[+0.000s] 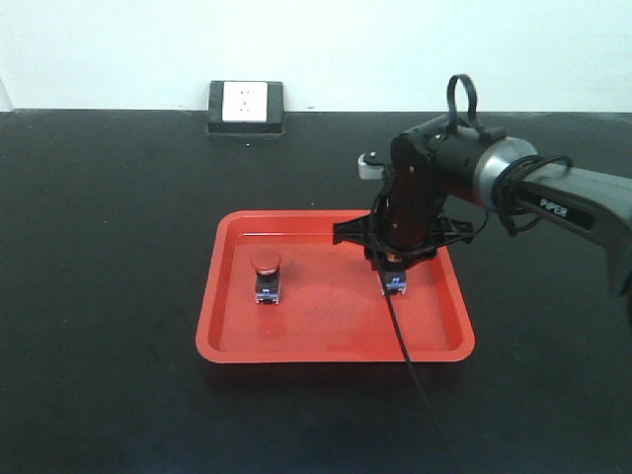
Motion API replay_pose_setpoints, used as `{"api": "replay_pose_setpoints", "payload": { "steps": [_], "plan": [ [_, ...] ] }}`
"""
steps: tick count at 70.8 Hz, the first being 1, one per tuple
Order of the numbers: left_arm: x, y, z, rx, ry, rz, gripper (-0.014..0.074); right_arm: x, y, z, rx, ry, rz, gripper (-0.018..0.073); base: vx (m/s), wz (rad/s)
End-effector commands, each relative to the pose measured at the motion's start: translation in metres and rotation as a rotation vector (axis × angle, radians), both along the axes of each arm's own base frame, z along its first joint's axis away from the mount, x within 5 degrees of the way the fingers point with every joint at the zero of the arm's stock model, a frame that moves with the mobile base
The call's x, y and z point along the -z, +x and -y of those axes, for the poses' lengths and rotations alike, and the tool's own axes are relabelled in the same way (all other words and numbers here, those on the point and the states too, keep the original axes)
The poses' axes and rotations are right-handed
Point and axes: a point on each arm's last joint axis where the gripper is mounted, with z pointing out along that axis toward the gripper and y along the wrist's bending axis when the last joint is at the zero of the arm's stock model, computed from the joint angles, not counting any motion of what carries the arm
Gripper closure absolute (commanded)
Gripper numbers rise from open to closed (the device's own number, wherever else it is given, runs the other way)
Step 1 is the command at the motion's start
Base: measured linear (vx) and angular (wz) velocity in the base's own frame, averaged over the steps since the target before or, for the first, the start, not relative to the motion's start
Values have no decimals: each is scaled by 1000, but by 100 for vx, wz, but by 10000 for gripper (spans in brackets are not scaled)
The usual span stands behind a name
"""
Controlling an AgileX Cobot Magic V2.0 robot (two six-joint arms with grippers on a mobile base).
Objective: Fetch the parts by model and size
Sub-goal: 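Lower the yellow-capped button beside the red one and open the right gripper, then lift the right gripper away from the tray and withdraw it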
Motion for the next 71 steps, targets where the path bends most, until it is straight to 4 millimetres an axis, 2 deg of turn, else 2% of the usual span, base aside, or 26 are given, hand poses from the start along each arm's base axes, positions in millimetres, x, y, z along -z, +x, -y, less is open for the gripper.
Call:
{"api": "replay_pose_setpoints", "payload": {
  "steps": [1, 11, 23, 33, 43, 60, 65, 71],
  "plan": [
    [-12, 2, 2, 19, -18, 67, 601, -26, 5, -1, -25, 47, 96, 561, 0, 0],
    [-12, 2, 2, 19, -17, 65, 601, -16, 7, -4, -26, 57, 72, 561, 0, 0],
    [-12, 2, 2, 18, -18, 65, 601, -15, 7, -3, -26, 53, 68, 553, 0, 0],
    [-11, 1, 2, 17, -17, 63, 601, -15, 7, -3, -29, 52, 67, 491, 0, 0],
    [-11, 1, 2, 20, -22, 60, 601, -15, 7, -3, -33, 51, 67, 332, 0, 0],
    [-11, 1, 2, 20, -23, 60, 601, -22, 6, -3, -42, 52, 85, -60, 0, 0],
    [-11, 1, 2, 20, -23, 60, 601, -27, 5, -2, -44, 51, 98, -135, 0, 0],
    [-11, 1, 2, 20, -23, 60, 601, -34, 4, -1, -54, 39, 113, -169, 0, 0]
  ]
}}
